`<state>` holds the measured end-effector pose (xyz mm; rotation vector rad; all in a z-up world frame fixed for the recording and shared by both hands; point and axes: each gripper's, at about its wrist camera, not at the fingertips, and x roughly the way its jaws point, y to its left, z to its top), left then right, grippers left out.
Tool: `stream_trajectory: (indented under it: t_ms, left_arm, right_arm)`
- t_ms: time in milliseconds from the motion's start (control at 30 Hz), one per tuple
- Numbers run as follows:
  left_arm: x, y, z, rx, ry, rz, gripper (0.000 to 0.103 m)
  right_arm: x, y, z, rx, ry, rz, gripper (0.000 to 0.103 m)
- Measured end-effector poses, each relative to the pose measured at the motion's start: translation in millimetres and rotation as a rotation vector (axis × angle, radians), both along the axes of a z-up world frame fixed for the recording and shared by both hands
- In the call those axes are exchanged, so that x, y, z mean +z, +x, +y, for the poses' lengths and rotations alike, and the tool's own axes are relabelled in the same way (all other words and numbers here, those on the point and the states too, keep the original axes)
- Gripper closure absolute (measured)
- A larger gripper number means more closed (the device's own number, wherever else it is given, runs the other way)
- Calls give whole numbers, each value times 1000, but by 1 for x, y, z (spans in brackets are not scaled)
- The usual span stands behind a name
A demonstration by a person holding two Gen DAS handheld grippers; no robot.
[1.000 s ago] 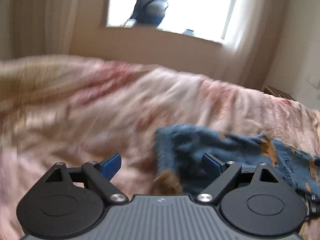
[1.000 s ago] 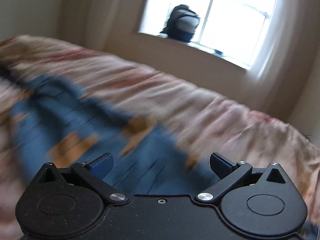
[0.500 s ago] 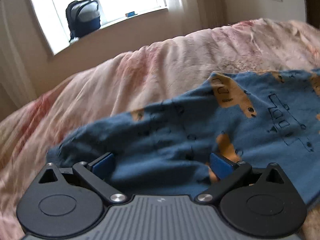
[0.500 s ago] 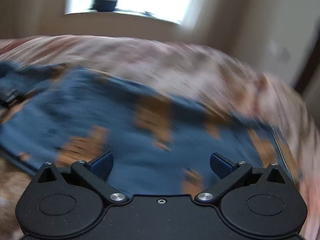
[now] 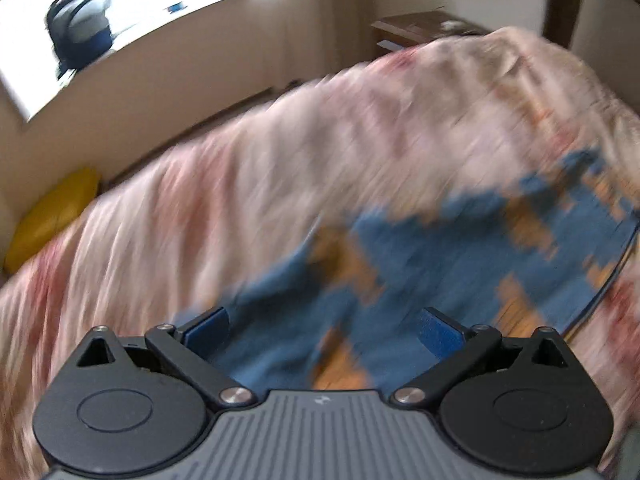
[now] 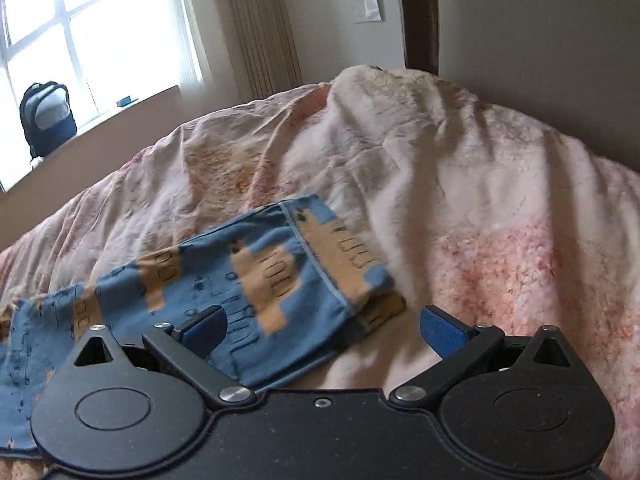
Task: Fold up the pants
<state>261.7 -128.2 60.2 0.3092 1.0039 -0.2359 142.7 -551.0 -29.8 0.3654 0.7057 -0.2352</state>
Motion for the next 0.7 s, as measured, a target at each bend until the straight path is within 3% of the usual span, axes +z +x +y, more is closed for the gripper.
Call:
stream_trajectory:
  t_ms: [133,267,400,567,700]
  left_arm:
    - [11,40,-105,-176,11,-50,0]
    - [-8,66,-204,-332,-79,-67,0]
    - [-40,87,-273,-376,-161,5,0]
    - [-70,104,-311,-364,-214,73,0]
    - [-79,108,-317,-364,-246,109,0]
  right_arm:
    - [-24,-23,-14,-105,297,-68,0]
    - [-26,-26,-14,-59,382,-147,0]
    - [-34,-27,-27,-115,479,-183,0]
    - [-39,-25,-37,-159,532,-222,1]
    - [-41,-23,-42,-191,531,-228,13]
